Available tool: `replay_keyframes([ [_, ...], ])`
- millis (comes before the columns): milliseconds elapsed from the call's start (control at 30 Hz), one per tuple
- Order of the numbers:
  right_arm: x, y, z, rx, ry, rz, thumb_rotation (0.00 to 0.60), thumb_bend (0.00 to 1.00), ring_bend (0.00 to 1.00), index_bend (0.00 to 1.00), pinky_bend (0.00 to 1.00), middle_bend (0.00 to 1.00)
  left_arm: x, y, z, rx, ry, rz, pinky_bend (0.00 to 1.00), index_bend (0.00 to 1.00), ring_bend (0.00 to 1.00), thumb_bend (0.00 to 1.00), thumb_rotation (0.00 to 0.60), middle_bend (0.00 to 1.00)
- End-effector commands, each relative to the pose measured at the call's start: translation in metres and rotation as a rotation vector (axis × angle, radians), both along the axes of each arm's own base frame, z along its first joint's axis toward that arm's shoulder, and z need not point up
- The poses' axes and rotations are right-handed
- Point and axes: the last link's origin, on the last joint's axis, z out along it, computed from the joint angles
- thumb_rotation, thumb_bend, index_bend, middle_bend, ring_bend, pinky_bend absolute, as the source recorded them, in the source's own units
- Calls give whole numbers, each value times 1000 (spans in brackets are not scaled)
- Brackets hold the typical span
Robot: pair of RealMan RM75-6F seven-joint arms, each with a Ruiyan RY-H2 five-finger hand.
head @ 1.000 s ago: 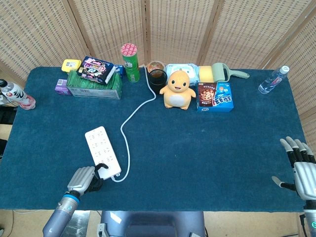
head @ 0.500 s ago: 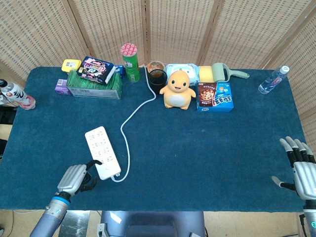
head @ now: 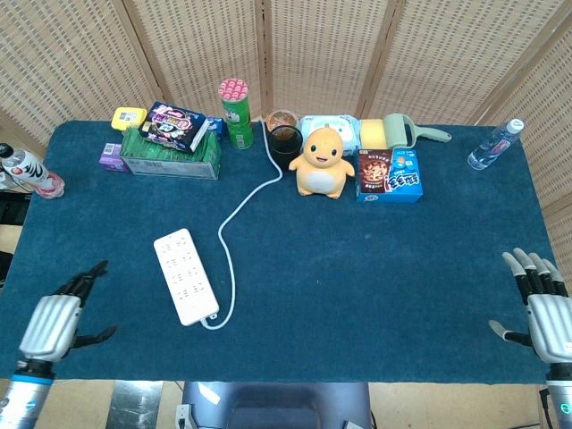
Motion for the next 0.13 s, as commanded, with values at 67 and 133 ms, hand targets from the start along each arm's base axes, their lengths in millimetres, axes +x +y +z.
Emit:
replay_keyframes([
  [67, 2, 1, -1, -9, 11, 14, 600, 0, 5, 36, 0, 22, -29, -20, 33, 124, 115, 31, 153, 0, 0, 70, 600, 0],
  [133, 2, 0, 0, -14, 14, 14, 600, 0, 5, 36, 0, 22, -30, -20, 34, 127, 113, 40, 148, 0, 0, 71, 600, 0],
])
